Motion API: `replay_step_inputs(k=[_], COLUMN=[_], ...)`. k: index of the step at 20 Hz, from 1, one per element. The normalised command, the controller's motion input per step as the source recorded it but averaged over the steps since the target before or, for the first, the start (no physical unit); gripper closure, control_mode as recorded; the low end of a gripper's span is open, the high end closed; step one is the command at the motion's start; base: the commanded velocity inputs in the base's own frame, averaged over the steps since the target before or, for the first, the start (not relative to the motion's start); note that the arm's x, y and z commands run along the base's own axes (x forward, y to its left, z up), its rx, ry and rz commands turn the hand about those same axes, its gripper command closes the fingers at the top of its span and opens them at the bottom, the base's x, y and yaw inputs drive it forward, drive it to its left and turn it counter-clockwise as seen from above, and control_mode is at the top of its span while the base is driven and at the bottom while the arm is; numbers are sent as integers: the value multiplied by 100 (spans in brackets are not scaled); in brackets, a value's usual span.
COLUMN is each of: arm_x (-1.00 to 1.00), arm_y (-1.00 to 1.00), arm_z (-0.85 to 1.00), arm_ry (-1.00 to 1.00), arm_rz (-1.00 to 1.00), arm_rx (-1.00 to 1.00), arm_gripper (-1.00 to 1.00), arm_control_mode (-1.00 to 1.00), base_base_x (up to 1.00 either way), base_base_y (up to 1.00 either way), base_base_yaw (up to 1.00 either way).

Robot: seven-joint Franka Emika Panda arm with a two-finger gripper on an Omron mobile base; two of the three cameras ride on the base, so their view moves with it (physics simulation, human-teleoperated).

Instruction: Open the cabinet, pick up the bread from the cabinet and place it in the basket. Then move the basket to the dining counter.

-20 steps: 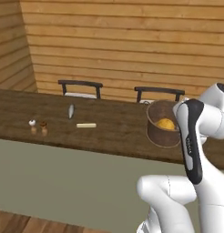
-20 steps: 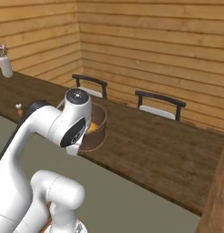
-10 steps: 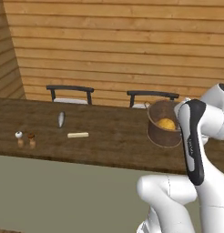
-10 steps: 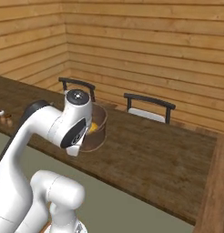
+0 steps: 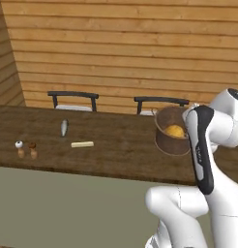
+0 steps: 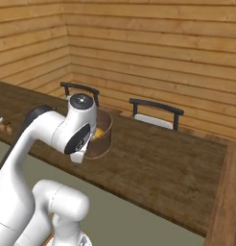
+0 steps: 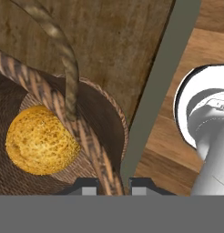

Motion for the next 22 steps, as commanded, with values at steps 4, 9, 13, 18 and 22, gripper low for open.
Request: replay_step_inputs(k=[4,9,13,18,22], arm_x=[100,100,94,87,54], arm_y=[74,14,-8,-13,-6], arm_z=[-21,-13,-35,-31,-39], arm_ry=[11,6,0,0,0], arm_rz=[-7,0,0,0,0], arm_rx=[-7,0,0,0,0], arm_gripper=[100,100,100,100,100], arm_control_mode=[-100,-100,-100,-100,-100], base_base_x=[0,0,0,0,0], base_base_y=[0,0,0,0,0], base_base_yaw=[0,0,0,0,0])
